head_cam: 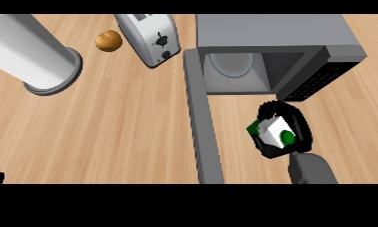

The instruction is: Pick up the milk, place it into the microwave and close the microwave

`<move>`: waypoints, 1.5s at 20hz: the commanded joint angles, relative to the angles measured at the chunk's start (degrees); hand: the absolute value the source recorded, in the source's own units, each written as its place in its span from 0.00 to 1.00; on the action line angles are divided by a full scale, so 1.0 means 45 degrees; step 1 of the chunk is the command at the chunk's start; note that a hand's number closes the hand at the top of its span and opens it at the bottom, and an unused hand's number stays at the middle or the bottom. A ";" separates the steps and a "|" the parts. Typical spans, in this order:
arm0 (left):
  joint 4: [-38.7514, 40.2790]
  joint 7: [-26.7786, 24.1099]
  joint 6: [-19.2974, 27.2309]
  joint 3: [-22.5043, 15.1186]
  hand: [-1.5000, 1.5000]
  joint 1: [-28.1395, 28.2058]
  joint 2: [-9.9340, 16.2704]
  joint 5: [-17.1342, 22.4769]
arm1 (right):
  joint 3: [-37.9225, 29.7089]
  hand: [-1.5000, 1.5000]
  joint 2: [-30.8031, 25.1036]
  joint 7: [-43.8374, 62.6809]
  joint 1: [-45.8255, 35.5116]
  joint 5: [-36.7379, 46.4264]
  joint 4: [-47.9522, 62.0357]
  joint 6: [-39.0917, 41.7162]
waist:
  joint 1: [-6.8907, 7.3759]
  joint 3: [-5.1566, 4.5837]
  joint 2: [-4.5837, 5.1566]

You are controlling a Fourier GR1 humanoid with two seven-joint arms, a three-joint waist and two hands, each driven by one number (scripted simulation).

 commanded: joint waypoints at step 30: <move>0.0915 0.0662 -0.2072 0.2956 0.00 -0.0496 0.0648 0.2420 | 0.2822 1.00 0.0659 0.5655 -0.4181 -0.0562 -0.0879 -0.9289 | 0.0477 0.0033 0.0175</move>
